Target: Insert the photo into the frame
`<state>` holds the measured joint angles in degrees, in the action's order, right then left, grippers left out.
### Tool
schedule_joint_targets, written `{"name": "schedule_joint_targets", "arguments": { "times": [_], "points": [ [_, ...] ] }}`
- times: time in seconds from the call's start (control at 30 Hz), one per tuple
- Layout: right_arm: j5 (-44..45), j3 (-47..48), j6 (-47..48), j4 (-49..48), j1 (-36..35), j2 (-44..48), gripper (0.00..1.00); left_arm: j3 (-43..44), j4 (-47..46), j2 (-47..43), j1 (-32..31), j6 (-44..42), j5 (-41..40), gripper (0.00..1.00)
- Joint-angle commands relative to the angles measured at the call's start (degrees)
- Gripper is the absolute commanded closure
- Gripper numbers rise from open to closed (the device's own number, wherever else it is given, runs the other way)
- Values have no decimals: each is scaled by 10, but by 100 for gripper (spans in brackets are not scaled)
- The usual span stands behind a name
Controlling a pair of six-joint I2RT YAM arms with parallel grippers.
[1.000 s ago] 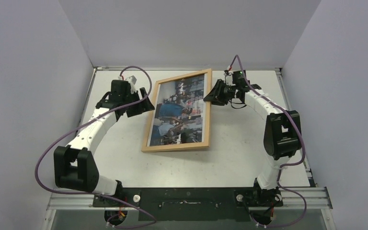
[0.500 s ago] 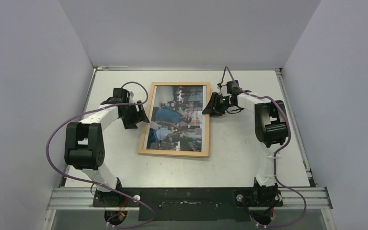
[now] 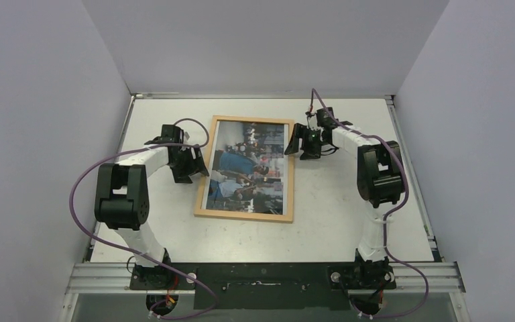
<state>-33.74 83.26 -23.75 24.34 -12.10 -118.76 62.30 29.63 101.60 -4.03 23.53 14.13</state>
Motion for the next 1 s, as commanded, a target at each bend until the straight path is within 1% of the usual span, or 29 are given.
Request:
{"name": "schedule_joint_targets", "arguments": {
  "times": [0.0,0.13,0.17,0.3,0.4,0.57,0.67,0.8,0.97],
  "points": [
    [87,-6,4,1,-1,68,29,-23,-11,-2,-2,18,-7,32],
    [115,-13,-17,7,-7,78,27,-59,-31,-20,-7,26,27,38],
    [119,-12,-22,14,-9,74,27,-68,-33,-27,-9,25,35,43],
    [139,-11,-44,16,-27,54,27,-90,-33,-49,-19,25,79,53],
    [150,-8,-64,2,-44,39,27,-104,-32,-68,-39,23,96,58],
    [157,-5,-87,-38,-66,15,28,-110,-11,-91,-104,1,92,59],
    [142,4,-87,-60,-67,-8,29,-115,-11,-99,-126,-6,109,59],
    [102,35,-63,-83,-64,-45,29,-123,-27,-109,-153,-19,145,59],
    [51,96,-47,-124,-63,-93,29,-124,-62,-104,-217,-22,150,57]
  ]
}}
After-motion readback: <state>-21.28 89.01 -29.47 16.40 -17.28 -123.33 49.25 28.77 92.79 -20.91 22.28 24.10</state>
